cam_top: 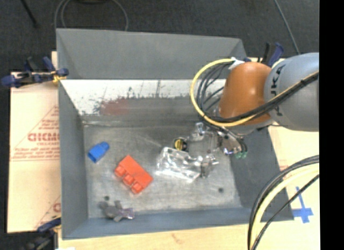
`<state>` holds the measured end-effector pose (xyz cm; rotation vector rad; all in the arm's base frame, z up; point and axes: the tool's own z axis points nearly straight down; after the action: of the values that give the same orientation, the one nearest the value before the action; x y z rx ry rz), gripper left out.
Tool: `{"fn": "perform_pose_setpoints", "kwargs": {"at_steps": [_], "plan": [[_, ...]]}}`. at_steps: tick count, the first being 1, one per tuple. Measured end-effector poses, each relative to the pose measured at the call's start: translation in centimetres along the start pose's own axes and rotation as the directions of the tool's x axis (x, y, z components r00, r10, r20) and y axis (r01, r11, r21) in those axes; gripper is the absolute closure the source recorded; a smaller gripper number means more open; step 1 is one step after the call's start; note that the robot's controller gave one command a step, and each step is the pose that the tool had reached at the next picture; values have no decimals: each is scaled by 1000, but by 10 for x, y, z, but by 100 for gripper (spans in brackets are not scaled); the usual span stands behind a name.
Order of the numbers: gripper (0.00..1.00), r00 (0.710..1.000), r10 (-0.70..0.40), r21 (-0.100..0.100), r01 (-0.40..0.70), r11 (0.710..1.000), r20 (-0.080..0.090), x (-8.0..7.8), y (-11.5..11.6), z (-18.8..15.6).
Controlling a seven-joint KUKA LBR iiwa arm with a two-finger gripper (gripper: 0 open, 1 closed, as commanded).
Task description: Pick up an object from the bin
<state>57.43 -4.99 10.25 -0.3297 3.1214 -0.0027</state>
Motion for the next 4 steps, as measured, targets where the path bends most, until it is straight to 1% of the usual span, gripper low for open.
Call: {"fn": "perform_pose_setpoints", "kwargs": {"at_steps": [1, 2, 3, 4], "plan": [[0, 994, -112, -2, 112, 994, -1, 5, 33, -11], [0, 990, -142, 6, 142, 990, 20, 5, 39, 25], [0, 990, -141, 3, 141, 990, 8, 2, 36, 20], [100, 990, -142, 3, 141, 990, 10, 1, 37, 20]]}}
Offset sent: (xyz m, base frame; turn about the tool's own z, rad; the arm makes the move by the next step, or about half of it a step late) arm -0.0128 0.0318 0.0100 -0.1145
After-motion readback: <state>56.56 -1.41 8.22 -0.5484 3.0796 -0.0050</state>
